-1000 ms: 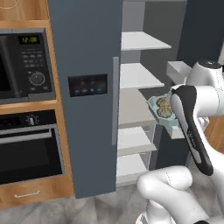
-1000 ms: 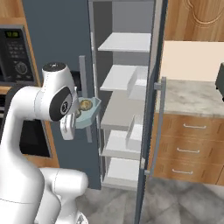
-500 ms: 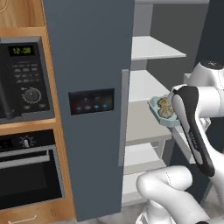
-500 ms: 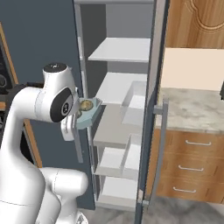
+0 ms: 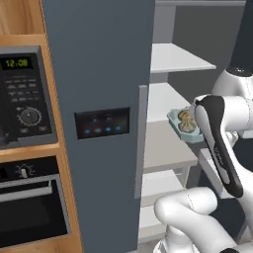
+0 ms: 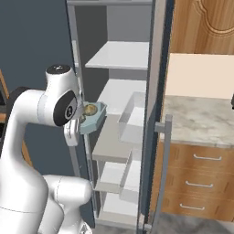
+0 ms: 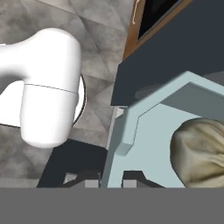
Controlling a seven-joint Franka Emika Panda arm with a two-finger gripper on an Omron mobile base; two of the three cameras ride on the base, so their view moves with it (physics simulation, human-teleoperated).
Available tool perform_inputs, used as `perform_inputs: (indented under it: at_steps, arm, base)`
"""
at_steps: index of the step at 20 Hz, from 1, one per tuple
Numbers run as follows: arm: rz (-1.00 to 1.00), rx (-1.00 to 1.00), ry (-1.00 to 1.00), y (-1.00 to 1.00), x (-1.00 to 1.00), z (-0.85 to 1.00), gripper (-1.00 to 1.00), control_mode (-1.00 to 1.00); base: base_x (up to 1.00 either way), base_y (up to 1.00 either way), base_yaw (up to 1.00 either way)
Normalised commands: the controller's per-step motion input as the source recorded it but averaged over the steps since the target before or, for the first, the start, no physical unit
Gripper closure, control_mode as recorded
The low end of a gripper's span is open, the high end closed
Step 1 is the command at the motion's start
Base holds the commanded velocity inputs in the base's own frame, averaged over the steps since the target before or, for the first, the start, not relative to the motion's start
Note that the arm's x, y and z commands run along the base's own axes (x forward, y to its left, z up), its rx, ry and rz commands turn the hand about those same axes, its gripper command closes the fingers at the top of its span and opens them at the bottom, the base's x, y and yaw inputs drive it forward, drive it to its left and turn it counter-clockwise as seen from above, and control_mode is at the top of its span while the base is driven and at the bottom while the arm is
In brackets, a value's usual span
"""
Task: Place two dumplings into each of the tupperware containers and then place the containers in the fridge.
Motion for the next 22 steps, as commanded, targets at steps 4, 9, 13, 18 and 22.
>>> perform_inputs:
  at_steps: [4,9,13,18,22]
  arm:
    - [0.0,0.0,0.0,0.0,0.0,0.0,1.0,1.0]
    - [0.0,0.0,0.0,0.0,0.0,0.0,1.0,1.0]
    - [0.0,0.0,0.0,0.0,0.0,0.0,1.0,1.0]
    - [0.0,0.0,0.0,0.0,0.0,0.0,1.0,1.0]
    - [0.0,0.0,0.0,0.0,0.0,0.0,1.0,1.0]
  base:
    - [0.5,-0.04,0.04]
    - [0.48,-0.22,0.01]
    - [0.33,-0.44,0.04]
    - [0.31,-0.4,0.03]
    - [0.43,-0.37,0.0]
